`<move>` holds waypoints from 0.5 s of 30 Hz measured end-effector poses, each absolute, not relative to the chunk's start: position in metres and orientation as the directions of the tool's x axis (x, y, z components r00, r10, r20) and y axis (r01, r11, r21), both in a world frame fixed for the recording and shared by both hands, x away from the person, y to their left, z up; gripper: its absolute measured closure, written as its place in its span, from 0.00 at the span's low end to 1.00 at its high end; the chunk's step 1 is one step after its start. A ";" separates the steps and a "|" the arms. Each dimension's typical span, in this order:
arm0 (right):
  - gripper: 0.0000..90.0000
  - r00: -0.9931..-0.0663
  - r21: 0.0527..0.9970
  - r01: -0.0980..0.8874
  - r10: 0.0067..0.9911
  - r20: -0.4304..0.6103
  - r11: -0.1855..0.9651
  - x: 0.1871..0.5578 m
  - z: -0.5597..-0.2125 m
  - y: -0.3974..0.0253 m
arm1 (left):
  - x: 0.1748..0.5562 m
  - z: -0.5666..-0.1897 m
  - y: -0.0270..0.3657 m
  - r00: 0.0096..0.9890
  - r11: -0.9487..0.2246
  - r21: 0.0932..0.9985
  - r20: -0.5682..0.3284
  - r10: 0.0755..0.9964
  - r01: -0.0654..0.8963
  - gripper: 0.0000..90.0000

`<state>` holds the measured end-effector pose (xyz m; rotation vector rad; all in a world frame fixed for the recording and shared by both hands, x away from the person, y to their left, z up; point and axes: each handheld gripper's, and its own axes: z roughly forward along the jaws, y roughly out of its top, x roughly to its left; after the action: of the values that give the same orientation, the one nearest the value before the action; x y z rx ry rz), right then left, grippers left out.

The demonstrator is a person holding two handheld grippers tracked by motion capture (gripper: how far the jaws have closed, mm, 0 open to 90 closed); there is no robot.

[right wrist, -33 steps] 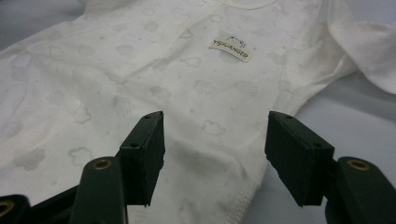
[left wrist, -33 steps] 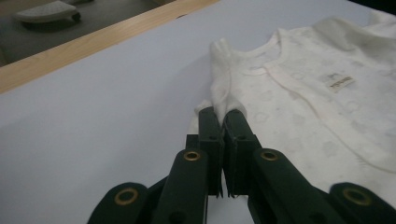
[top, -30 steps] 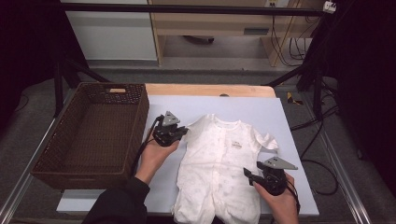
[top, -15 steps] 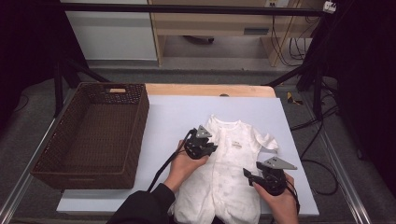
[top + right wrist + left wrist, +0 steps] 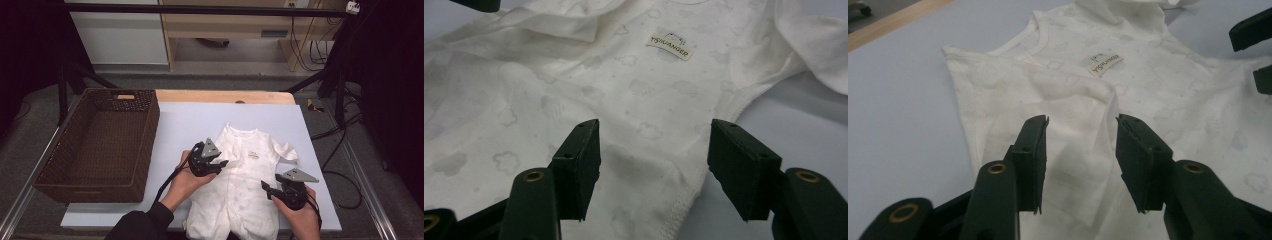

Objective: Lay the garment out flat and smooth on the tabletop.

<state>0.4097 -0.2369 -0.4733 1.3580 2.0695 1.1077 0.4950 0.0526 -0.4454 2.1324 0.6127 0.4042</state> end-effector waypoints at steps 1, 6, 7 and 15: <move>0.42 -0.431 0.804 0.559 0.900 0.071 0.204 0.410 -0.473 -0.237 | 0.493 -0.447 0.055 0.830 -0.513 0.814 0.071 0.553 0.272 0.61; 0.42 -0.433 0.801 0.562 0.898 0.074 0.205 0.409 -0.474 -0.236 | 0.488 -0.455 0.062 0.833 -0.530 0.805 0.082 0.547 0.268 0.54; 0.42 -0.433 0.800 0.564 0.898 0.076 0.204 0.409 -0.474 -0.235 | 0.488 -0.457 0.063 0.832 -0.529 0.803 0.078 0.550 0.274 0.53; 0.42 -0.442 0.797 0.564 0.894 0.071 0.216 0.410 -0.475 -0.235 | 0.484 -0.468 0.055 0.838 -0.573 0.796 0.166 0.520 0.198 0.40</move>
<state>0.4098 -0.2349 -0.4752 1.3501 2.0900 1.1014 0.4839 0.0548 -0.4683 2.1751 0.5222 0.4905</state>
